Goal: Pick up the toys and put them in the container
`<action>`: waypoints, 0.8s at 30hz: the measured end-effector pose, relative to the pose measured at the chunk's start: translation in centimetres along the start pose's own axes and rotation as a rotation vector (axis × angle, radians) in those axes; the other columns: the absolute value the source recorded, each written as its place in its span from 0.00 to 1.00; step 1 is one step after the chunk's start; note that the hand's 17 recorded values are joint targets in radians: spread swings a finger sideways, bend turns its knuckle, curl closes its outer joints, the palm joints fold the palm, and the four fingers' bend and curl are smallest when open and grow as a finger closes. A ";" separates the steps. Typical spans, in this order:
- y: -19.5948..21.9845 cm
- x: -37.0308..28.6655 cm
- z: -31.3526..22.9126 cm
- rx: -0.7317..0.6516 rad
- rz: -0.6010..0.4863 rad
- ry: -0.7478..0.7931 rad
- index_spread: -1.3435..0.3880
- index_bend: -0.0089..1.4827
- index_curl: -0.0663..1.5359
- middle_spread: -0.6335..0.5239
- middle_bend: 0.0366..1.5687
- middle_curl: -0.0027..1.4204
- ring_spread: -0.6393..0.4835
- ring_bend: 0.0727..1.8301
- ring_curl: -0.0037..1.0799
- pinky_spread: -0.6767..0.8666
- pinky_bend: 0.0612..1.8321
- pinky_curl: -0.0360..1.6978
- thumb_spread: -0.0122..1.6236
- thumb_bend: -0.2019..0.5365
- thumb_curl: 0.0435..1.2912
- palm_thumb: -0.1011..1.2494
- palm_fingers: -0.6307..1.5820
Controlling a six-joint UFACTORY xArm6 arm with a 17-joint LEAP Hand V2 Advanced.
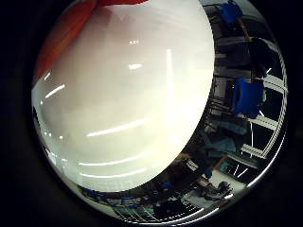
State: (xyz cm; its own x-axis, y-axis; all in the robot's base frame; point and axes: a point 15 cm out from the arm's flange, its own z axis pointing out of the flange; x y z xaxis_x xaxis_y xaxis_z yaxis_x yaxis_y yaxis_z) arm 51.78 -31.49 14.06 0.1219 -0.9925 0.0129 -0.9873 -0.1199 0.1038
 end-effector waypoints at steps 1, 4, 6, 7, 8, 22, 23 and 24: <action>0.0 0.0 0.1 -0.003 0.000 -0.001 0.54 0.11 0.22 0.54 0.13 0.22 0.73 0.13 0.25 0.72 0.17 0.20 0.66 0.25 0.22 0.54 0.40; 0.1 0.1 0.1 -0.002 0.002 -0.001 0.55 0.11 0.21 0.46 0.18 0.24 0.64 0.19 0.27 0.69 0.17 0.19 0.66 0.24 0.22 0.55 0.48; 0.3 0.3 0.1 0.000 0.006 -0.002 0.56 0.11 0.21 0.40 0.23 0.27 0.53 0.26 0.30 0.59 0.17 0.19 0.66 0.25 0.23 0.55 0.55; 0.4 0.5 0.1 -0.001 0.010 -0.003 0.57 0.10 0.20 0.37 0.25 0.28 0.46 0.32 0.32 0.52 0.20 0.19 0.66 0.25 0.23 0.56 0.59; 0.4 0.5 0.1 0.000 0.011 -0.004 0.57 0.09 0.20 0.34 0.30 0.30 0.41 0.36 0.35 0.44 0.25 0.20 0.66 0.25 0.23 0.56 0.66; 1.6 -0.4 -1.3 -0.002 0.037 -0.063 0.54 0.54 0.46 0.30 0.65 0.58 0.32 0.66 0.60 0.23 0.69 0.39 0.71 0.28 0.26 0.68 0.82; 1.7 -0.7 -1.7 -0.005 0.036 -0.070 0.55 0.58 0.48 0.30 0.67 0.60 0.33 0.68 0.62 0.24 0.70 0.40 0.71 0.28 0.27 0.71 0.80; 1.9 -1.0 -2.1 -0.009 0.035 -0.073 0.56 0.61 0.51 0.31 0.69 0.61 0.33 0.69 0.63 0.25 0.72 0.41 0.71 0.28 0.27 0.73 0.80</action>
State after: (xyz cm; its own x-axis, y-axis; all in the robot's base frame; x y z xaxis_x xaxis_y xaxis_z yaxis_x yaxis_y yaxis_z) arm 49.97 -30.72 16.34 0.0792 -0.9953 -0.0561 -0.9898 -0.0852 0.1140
